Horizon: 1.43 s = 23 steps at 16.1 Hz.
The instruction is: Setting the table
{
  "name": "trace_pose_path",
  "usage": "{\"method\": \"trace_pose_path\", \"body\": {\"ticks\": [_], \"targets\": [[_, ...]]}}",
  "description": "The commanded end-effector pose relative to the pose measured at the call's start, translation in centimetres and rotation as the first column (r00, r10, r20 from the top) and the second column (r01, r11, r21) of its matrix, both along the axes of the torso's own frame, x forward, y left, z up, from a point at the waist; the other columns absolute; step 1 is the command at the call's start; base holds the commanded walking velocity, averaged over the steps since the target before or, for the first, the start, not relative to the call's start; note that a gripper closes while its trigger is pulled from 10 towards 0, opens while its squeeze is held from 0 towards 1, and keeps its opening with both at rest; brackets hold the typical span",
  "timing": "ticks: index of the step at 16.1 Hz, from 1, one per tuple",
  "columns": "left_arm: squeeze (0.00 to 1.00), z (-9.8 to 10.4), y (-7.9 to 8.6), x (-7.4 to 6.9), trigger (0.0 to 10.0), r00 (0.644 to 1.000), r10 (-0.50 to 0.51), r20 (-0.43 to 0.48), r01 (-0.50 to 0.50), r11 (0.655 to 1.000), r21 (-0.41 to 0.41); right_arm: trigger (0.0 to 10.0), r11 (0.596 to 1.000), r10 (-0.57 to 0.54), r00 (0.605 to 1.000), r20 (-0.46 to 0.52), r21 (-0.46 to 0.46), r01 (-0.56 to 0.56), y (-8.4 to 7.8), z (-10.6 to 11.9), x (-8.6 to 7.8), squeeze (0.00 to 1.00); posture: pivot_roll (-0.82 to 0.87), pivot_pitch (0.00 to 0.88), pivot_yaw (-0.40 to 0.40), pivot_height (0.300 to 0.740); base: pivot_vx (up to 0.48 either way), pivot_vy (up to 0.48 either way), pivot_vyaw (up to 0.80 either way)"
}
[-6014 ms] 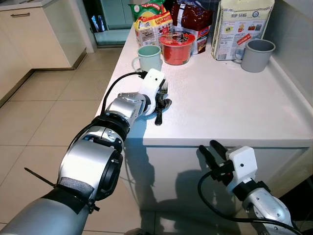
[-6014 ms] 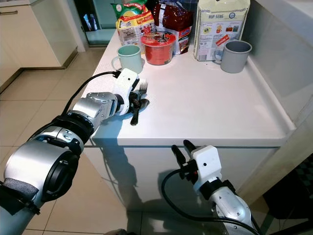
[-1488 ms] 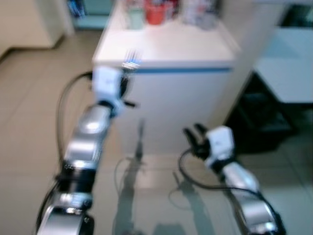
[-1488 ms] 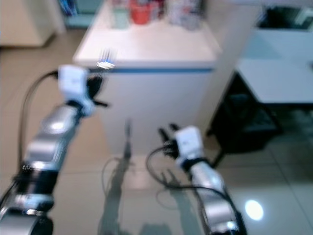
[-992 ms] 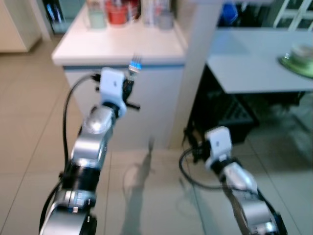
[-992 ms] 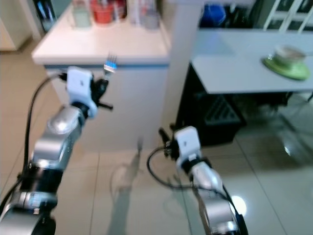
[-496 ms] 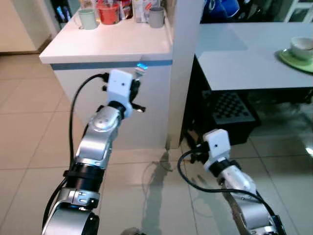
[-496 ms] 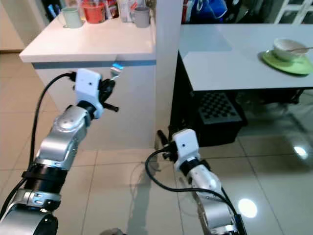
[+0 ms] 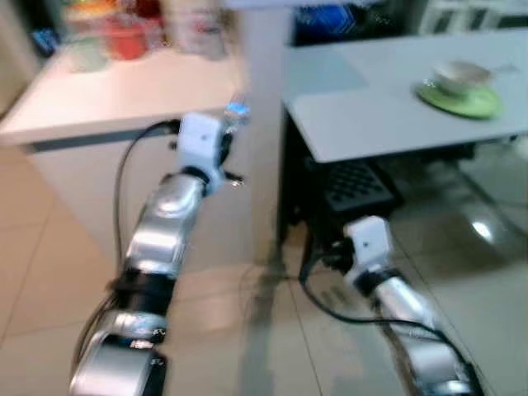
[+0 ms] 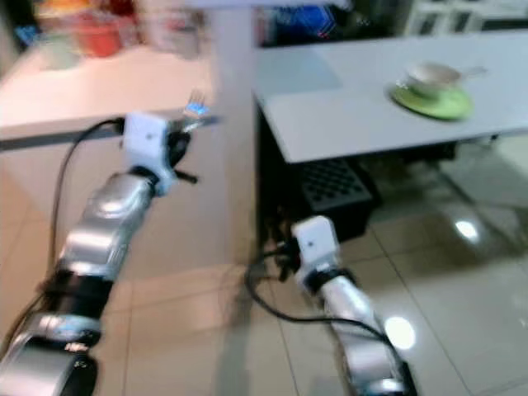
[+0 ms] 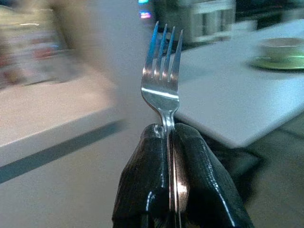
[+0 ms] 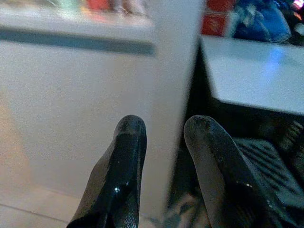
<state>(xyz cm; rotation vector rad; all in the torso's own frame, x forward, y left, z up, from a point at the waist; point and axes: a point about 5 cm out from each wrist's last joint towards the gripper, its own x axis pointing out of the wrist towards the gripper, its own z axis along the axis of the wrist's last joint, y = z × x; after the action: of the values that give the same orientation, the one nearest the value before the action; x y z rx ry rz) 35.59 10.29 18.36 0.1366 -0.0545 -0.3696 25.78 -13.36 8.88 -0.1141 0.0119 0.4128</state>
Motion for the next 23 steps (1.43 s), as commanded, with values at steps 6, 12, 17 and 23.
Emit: {"method": "trace_pose_path", "body": {"ticks": [6, 12, 17, 23], "targets": [[0.00, 0.90, 1.11, 0.34, 10.0, 0.999, 0.019, 0.037, -0.020, 0.999, 0.039, 10.0, 1.000, 0.016, 1.000, 0.024, 0.025, -0.017, 0.93, 0.78, 0.46, 0.00, 0.07, 0.000, 0.046, 0.740, 0.394, -0.271, 0.00], [0.00, 0.65, 1.07, 0.25, 10.0, 0.999, 0.016, 0.045, -0.020, 0.997, 0.074, 10.0, 0.999, 0.029, 0.999, 0.021, 0.021, -0.029, 1.00, 0.74, 0.66, 0.00, 0.07, 0.000, 0.036, 0.740, 0.252, -0.371, 0.00], [0.00, 0.54, 1.05, 0.35, 10.0, 0.999, 0.016, 0.043, -0.020, 0.996, 0.089, 10.0, 0.999, 0.032, 0.999, 0.016, 0.020, -0.033, 1.08, 0.65, 0.97, 0.00, 0.07, 0.000, 0.038, 0.740, 0.293, -0.376, 0.00], [0.00, 0.38, 0.78, 0.19, 10.0, 0.999, -0.004, 0.038, 0.000, 0.995, 0.101, 10.0, 0.999, 0.025, 1.000, 0.013, 0.026, -0.026, 1.05, 0.44, 0.58, 0.00, 0.07, 0.000, 0.046, 0.740, 0.303, -0.367, 0.00]]}}
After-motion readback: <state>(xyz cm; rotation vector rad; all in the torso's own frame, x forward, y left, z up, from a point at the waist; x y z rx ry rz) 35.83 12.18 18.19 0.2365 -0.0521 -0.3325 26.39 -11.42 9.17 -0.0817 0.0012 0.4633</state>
